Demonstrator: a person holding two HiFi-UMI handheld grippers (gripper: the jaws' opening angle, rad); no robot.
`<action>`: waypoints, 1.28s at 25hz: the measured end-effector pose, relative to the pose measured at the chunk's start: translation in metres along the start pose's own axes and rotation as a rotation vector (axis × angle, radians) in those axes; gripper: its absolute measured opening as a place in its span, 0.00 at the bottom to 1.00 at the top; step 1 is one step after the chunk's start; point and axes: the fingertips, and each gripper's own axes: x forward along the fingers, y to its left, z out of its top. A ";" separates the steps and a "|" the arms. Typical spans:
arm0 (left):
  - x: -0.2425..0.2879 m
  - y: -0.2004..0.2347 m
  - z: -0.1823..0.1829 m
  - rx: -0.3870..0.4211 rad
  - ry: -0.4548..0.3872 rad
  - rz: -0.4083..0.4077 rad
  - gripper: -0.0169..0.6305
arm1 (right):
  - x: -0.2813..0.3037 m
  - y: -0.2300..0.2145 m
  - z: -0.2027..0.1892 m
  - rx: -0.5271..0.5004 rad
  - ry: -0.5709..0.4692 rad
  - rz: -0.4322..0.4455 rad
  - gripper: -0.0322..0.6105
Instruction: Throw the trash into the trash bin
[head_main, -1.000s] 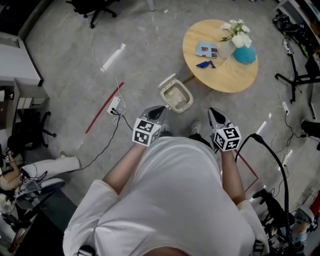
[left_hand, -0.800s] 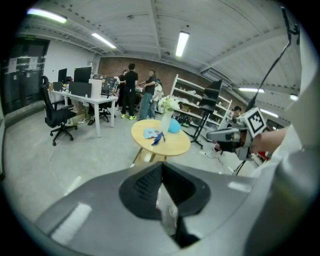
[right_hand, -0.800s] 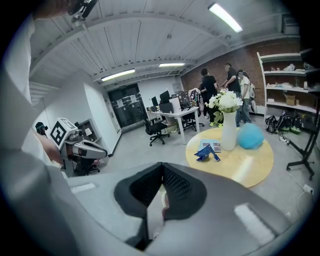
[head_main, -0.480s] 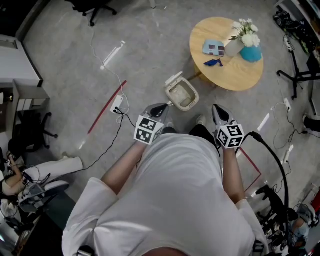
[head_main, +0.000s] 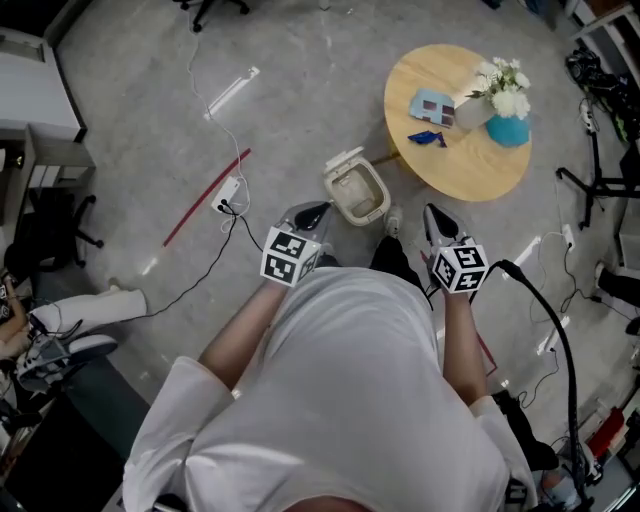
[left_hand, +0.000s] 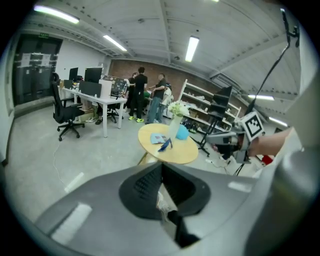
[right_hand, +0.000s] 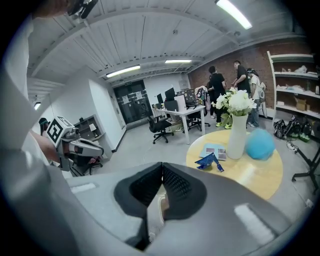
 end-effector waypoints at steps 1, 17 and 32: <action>0.004 -0.002 0.003 -0.008 -0.006 0.011 0.03 | 0.003 -0.006 0.002 -0.007 0.008 0.016 0.05; 0.047 -0.022 0.015 -0.171 -0.058 0.188 0.03 | 0.043 -0.093 0.019 -0.135 0.128 0.208 0.08; 0.076 -0.045 0.014 -0.313 -0.077 0.361 0.03 | 0.114 -0.177 0.013 -0.309 0.262 0.313 0.16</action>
